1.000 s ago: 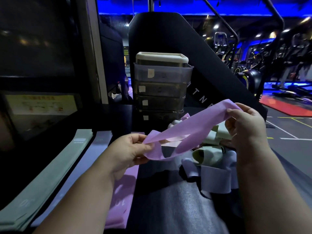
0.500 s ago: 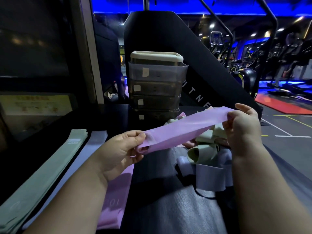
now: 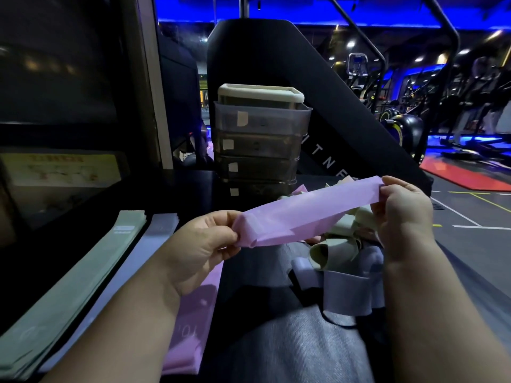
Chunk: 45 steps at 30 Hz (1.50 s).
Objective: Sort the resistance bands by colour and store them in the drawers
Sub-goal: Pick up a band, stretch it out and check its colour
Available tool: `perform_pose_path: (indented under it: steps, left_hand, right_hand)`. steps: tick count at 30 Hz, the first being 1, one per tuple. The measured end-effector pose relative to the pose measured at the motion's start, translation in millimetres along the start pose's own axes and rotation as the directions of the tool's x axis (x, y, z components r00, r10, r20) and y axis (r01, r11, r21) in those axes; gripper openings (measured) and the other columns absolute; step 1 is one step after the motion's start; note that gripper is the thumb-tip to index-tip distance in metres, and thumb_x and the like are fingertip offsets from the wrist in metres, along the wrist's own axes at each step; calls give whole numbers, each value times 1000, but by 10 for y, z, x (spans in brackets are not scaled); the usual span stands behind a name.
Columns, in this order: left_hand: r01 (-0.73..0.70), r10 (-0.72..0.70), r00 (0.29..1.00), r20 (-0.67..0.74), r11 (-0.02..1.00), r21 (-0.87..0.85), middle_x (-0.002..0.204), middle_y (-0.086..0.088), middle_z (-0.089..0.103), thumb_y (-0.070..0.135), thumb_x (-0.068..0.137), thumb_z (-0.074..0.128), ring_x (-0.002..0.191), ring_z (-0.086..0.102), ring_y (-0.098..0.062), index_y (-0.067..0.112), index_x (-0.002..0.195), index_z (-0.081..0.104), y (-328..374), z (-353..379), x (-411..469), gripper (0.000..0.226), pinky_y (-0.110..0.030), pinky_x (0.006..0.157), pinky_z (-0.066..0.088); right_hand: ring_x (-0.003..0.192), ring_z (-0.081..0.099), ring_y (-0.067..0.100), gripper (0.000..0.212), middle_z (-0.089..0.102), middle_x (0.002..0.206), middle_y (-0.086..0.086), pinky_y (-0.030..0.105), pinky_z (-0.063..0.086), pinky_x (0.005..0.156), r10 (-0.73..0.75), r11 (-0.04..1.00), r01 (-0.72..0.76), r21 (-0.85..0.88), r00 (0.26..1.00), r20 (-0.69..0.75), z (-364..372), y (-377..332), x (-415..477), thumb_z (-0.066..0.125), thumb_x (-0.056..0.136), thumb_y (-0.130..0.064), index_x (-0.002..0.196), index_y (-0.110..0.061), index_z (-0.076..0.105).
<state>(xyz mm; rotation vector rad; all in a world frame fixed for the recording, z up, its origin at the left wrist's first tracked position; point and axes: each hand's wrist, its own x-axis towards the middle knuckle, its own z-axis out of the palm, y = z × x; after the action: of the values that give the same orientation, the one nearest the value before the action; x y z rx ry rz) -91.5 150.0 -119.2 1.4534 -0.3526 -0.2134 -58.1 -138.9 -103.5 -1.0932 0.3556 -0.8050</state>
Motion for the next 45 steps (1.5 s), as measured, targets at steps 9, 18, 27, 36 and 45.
perform_pose_path:
  steps: [9, 18, 27, 36, 45]
  left_hand:
    - [-60, 68, 995, -72, 992, 112, 71, -5, 66, -32, 74, 36, 67, 62, -15, 6, 79, 61, -42, -19, 26, 45, -20, 64, 53]
    - [-77, 106, 992, -66, 936, 343, 80, 2, 72, -18, 79, 38, 68, 61, -1, 8, 93, 70, 45, -3, -44, 43, -8, 60, 44]
    - [45, 192, 946, -262, 722, 690, 77, 0, 69, 13, 82, 56, 79, 64, -25, 27, 72, 69, 232, 67, -210, 22, -41, 75, 54]
    - [131, -19, 986, -168, 715, 687, 75, 3, 75, 4, 89, 52, 50, 51, -9, 20, 82, 63, 210, -120, -750, 21, -29, 56, 32]
    - [167, -120, 986, -117, 764, 623, 79, -1, 73, 14, 77, 57, 69, 56, -18, 27, 81, 64, 64, -482, -1042, 15, -39, 72, 47]
  right_hand:
    - [62, 54, 11, 31, 59, 73, 3, 16, 45, 50, -16, 999, 17, -40, 1000, 18, 15, 2, -9, 46, 88, 6, 78, -18, 64]
    - [68, 58, 12, 29, 62, 78, 4, 23, 48, 60, -59, 996, 62, -71, 998, 37, -16, 28, 59, 47, 88, 3, 81, -20, 63]
    - [67, 58, 11, 31, 61, 76, 3, 18, 50, 59, -180, 981, 186, -52, 979, 99, 38, -7, -13, 49, 85, 7, 74, -18, 63]
    - [66, 58, 10, 32, 62, 76, 4, 18, 53, 62, -219, 971, 236, -36, 941, 257, 212, 29, -311, 48, 86, 13, 78, -13, 65]
    - [47, 54, 7, 24, 64, 59, -5, 23, 43, 41, -140, 949, 238, -206, 904, 403, 467, 219, -695, 56, 91, -2, 85, -19, 71]
